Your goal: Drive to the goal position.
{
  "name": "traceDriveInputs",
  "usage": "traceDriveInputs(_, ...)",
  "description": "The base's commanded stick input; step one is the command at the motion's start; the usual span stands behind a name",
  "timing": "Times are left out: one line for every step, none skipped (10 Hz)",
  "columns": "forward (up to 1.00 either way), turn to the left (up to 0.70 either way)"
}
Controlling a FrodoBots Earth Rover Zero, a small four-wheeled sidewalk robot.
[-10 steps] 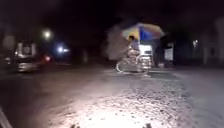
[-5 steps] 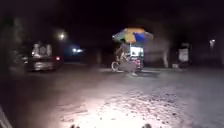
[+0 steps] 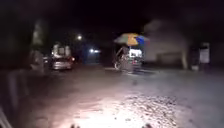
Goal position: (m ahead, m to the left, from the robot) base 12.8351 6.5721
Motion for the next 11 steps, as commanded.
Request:
traceDriveInputs(0.0,0.7)
traceDriveInputs(0.0,0.7)
traceDriveInputs(0.0,0.7)
traceDriveInputs(0.0,0.7)
traceDriveInputs(0.0,0.7)
traceDriveInputs(0.0,0.7)
traceDriveInputs(0.0,0.7)
traceDriveInputs(0.0,0.7)
traceDriveInputs(0.0,0.7)
traceDriveInputs(0.0,0.7)
traceDriveInputs(0.0,0.64)
